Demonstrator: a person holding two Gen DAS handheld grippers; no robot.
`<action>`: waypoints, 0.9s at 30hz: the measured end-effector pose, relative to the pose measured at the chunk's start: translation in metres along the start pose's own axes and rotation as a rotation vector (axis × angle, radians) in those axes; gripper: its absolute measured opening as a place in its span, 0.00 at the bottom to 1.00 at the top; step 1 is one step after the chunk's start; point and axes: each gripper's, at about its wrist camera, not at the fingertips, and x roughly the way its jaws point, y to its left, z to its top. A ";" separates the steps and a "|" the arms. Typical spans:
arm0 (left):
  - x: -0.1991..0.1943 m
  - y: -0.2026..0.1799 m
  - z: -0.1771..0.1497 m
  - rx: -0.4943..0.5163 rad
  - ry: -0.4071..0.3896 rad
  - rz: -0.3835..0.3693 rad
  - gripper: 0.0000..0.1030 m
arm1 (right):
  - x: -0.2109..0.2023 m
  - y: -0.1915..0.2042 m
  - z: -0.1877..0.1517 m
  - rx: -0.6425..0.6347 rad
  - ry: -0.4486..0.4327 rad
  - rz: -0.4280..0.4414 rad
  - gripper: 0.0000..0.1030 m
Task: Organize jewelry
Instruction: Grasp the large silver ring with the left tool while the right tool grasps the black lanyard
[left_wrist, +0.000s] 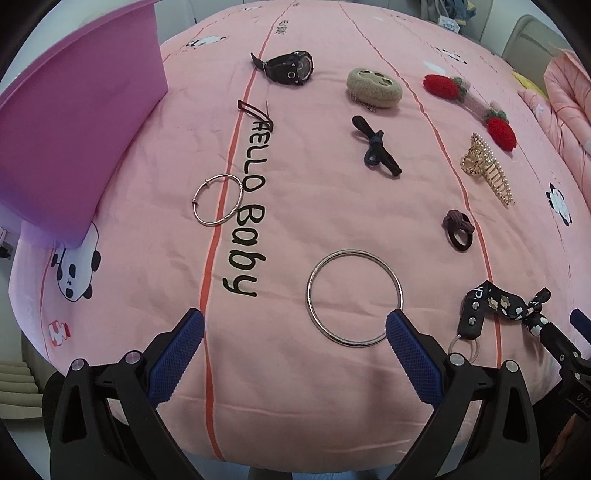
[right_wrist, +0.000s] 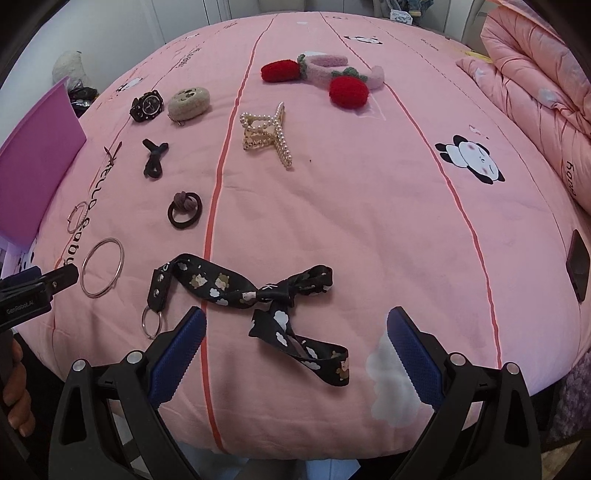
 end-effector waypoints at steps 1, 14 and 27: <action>0.003 0.000 -0.001 0.000 0.008 -0.001 0.94 | 0.003 0.000 0.000 -0.004 0.002 -0.006 0.91; 0.024 -0.027 0.003 0.039 0.031 -0.010 0.94 | 0.027 0.001 0.000 -0.036 0.048 -0.008 0.91; 0.051 -0.041 0.004 0.074 0.043 0.021 0.95 | 0.047 -0.001 0.004 -0.057 0.077 -0.028 0.91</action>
